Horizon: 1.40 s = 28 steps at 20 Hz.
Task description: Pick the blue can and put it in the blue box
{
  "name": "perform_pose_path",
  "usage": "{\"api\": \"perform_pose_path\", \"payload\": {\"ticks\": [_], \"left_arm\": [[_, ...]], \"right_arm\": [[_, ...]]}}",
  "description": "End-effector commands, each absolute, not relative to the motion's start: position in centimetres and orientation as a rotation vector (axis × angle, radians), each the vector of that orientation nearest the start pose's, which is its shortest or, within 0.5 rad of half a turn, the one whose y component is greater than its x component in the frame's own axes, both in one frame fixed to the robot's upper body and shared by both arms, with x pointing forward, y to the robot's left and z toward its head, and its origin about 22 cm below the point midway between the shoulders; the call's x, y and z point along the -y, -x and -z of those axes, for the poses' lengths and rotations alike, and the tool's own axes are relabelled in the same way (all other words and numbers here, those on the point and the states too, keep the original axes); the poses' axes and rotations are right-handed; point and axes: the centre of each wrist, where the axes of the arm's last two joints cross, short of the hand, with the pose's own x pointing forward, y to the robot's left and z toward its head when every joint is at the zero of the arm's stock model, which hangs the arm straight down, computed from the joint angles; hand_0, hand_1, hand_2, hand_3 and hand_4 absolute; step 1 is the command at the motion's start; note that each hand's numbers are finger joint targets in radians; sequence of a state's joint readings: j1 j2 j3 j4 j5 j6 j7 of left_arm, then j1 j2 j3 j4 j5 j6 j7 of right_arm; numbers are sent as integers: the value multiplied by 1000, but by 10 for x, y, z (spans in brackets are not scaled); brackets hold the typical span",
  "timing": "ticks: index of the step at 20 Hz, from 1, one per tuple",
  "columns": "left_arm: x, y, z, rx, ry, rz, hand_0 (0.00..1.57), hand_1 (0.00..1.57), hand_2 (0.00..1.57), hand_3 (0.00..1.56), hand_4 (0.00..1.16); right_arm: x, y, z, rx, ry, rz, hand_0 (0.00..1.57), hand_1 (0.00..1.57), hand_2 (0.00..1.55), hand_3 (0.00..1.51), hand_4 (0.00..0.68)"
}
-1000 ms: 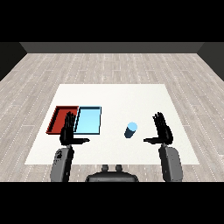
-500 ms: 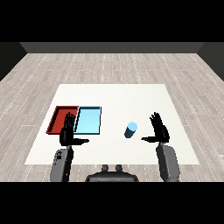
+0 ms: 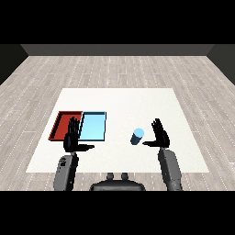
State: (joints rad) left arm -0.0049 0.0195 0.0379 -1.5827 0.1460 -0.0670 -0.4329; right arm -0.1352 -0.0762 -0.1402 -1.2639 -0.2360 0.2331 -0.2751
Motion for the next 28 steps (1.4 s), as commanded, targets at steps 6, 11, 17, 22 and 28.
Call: {"api": "perform_pose_path", "payload": {"ticks": [6,11,17,22,28], "left_arm": [[-260,-230,8,2034,112,-112,0,0,0,0,0],[-241,-258,8,2036,93,-102,0,0,0,0,0],[-248,-223,3,2027,96,-109,0,0,0,0,0],[-244,-239,-2,2035,76,-100,0,0,0,0,0],[-256,-242,-18,2037,96,-90,0,0,0,0,0]], "right_arm": [[256,-270,63,1656,-269,123,0,0,0,0,0],[247,-265,44,1625,-282,101,0,0,0,0,0],[215,-268,61,1622,-288,88,0,0,0,0,0],[238,-259,94,1622,-305,109,0,0,0,0,0],[228,-285,75,1619,-316,84,0,0,0,0,0]]}}
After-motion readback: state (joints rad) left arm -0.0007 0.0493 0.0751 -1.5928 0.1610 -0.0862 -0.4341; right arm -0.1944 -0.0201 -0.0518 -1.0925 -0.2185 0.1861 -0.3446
